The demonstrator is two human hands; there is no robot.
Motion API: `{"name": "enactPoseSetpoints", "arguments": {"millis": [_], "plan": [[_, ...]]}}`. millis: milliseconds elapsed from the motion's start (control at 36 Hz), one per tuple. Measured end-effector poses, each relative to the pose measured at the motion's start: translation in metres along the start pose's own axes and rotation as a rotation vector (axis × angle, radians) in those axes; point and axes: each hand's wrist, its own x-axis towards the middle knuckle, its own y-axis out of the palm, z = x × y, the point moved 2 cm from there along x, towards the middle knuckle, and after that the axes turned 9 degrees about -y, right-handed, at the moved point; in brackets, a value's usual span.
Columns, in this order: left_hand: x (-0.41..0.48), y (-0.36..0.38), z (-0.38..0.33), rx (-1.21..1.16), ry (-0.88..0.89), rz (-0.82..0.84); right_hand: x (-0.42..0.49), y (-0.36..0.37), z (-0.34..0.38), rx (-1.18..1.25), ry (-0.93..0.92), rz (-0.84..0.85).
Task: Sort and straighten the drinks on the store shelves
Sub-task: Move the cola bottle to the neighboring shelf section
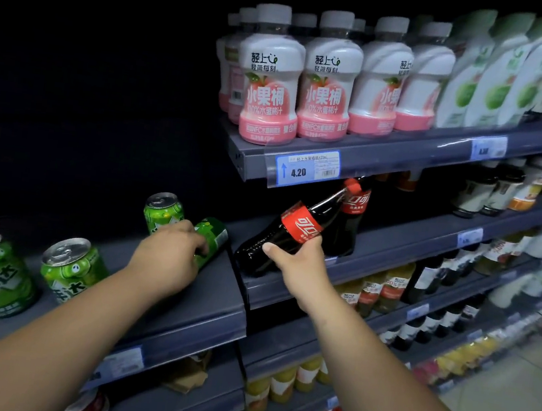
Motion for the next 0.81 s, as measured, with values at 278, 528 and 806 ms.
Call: {"name": "enactPoseSetpoints", "arguments": {"millis": [278,528,806], "plan": [[-0.001,-0.003,0.003,-0.036,0.036,0.008,0.025,0.004,0.036,-0.251,-0.041,0.185],[-0.001,0.0,0.006,-0.087,0.049,-0.013,0.027,-0.014,0.029,-0.368,-0.073,0.207],[-0.008,0.01,0.019,-0.283,0.122,-0.119,0.011,-0.011,0.006,-0.258,-0.108,0.038]]}}
